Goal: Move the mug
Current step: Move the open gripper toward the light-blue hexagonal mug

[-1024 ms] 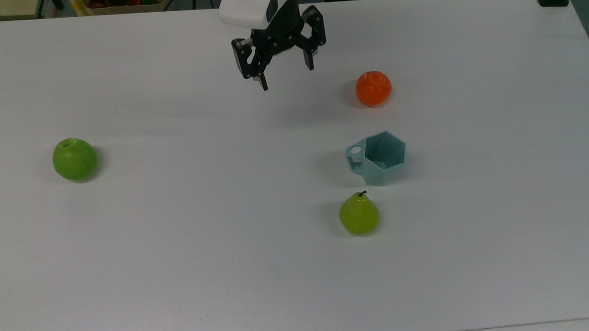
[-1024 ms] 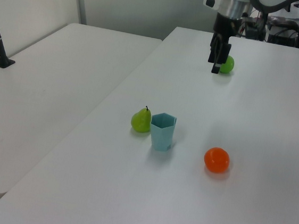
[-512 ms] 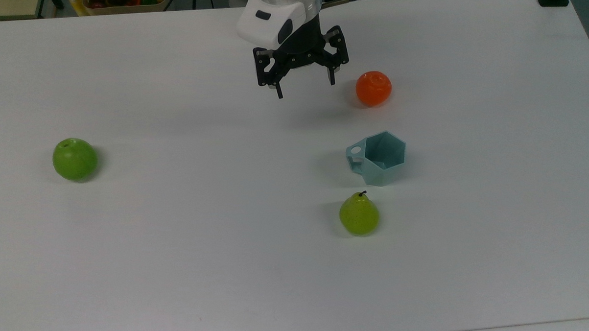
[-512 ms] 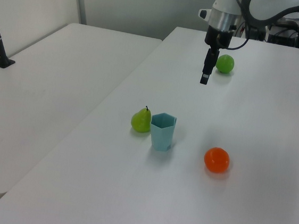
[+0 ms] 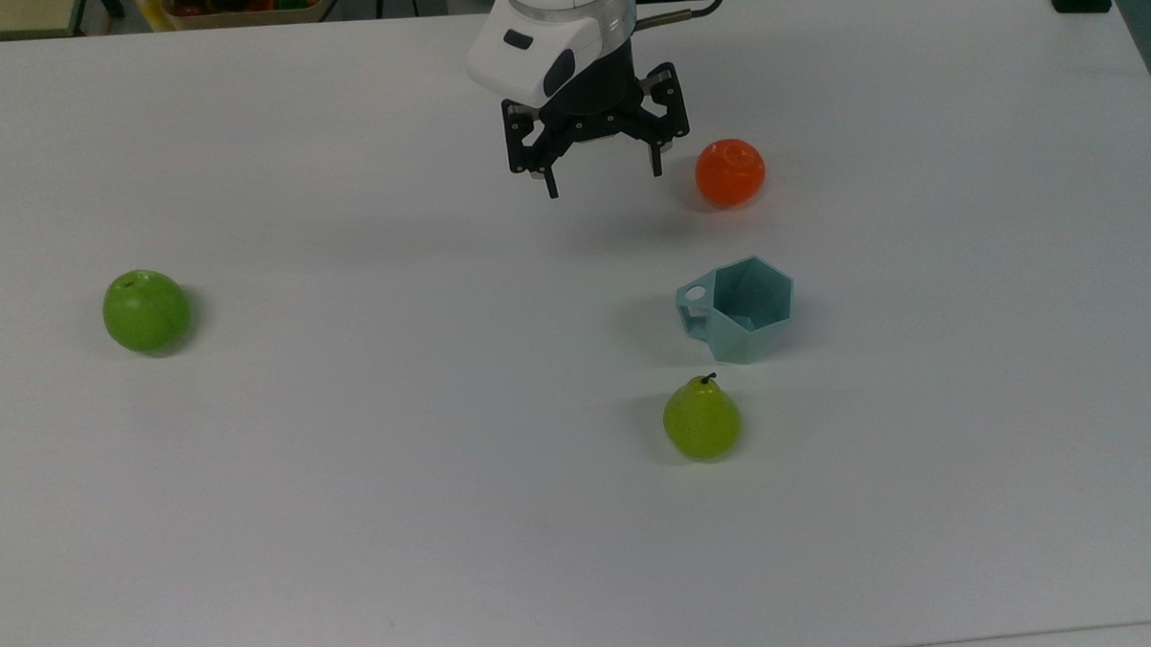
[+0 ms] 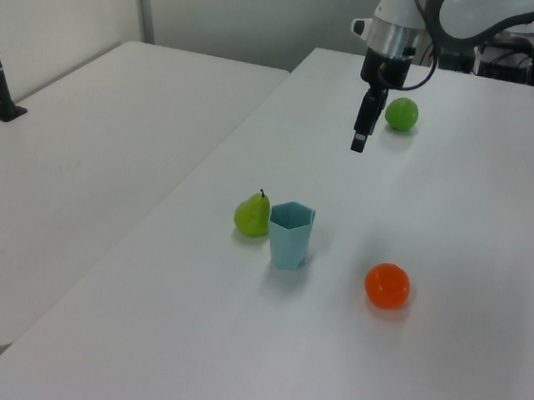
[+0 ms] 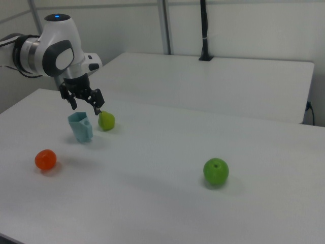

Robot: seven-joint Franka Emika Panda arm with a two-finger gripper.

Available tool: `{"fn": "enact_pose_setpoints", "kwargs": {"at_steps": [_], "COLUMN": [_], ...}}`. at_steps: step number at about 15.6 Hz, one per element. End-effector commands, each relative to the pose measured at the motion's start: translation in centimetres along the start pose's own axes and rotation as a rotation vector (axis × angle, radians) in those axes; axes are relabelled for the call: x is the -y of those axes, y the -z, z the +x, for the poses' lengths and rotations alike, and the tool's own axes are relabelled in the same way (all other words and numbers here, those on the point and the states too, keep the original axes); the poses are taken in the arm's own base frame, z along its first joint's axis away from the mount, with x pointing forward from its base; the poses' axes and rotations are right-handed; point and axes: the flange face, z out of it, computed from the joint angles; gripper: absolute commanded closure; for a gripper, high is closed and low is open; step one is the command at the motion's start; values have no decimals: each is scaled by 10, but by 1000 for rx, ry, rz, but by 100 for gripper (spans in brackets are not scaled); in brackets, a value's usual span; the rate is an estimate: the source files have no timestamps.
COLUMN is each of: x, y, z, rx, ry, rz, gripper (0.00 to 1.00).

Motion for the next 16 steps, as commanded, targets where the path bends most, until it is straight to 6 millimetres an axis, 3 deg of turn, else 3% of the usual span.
{"fn": "enact_pose_setpoints", "kwargs": {"at_steps": [1, 4, 6, 9, 16], "x": [6, 20, 28, 35, 30], "y": [-1, -14, -29, -32, -37], "z": [3, 2, 2, 1, -3], "rx": [-6, 33, 76, 86, 146], "ry": [166, 535, 673, 694, 743], "rz": [-7, -60, -128, -130, -159], "gripper": [0, 0, 0, 0, 0]}}
